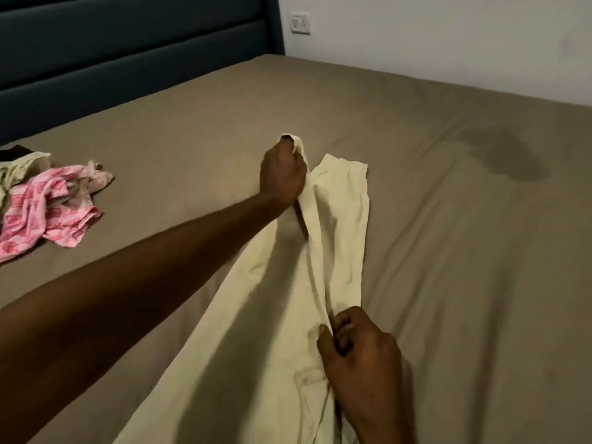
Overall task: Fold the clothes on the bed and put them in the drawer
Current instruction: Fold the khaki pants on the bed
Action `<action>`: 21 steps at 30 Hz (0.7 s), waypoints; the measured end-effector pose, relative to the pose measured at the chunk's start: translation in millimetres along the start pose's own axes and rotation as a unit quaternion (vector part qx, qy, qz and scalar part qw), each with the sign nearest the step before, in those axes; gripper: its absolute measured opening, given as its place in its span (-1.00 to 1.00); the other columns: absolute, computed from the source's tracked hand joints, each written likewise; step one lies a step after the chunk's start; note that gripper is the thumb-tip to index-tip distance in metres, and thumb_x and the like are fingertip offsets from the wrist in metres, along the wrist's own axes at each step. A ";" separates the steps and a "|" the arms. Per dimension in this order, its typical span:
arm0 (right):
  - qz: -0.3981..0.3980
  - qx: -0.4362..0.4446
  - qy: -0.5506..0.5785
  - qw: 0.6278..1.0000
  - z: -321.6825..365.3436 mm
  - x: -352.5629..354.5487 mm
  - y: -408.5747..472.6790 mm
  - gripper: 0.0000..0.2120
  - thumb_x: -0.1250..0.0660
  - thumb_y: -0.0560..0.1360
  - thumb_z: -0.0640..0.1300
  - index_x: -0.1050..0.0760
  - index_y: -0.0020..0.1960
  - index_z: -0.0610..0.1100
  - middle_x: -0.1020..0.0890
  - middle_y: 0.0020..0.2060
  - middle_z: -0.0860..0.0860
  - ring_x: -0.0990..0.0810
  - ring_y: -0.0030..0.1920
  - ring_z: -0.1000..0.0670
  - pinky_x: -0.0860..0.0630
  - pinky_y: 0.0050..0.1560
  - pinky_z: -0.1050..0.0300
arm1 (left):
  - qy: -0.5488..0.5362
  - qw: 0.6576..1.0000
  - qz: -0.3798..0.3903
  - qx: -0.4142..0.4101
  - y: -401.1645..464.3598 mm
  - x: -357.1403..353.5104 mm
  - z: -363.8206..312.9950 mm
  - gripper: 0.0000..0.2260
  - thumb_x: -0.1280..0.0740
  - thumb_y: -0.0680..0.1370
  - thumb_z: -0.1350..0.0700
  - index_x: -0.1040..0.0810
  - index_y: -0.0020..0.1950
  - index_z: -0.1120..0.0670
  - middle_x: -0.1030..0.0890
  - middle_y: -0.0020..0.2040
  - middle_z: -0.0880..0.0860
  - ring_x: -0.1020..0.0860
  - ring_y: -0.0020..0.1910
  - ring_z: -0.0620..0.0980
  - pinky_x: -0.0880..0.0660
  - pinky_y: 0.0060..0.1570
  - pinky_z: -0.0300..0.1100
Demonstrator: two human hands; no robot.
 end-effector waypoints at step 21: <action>-0.096 -0.075 0.048 0.991 -44.3 -13.4 9.7 -0.79 -0.30 0.39 0.20 -0.39 -0.27 0.10 -0.52 -0.50 0.13 -0.49 -0.49 0.11 -0.48 -0.40 0.16 | -0.031 0.983 0.176 -0.028 36.4 -103.0 29.4 -0.79 -0.41 0.56 0.12 -0.67 0.18 0.08 -0.65 0.13 0.08 -0.57 0.17 0.04 -0.38 0.09 -0.22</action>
Point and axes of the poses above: each hand's wrist, its own y-axis towards the middle knuckle, its own x-axis out of the back of the hand, z = x × y, the point moved 1 cm from there along y, towards the middle knuckle
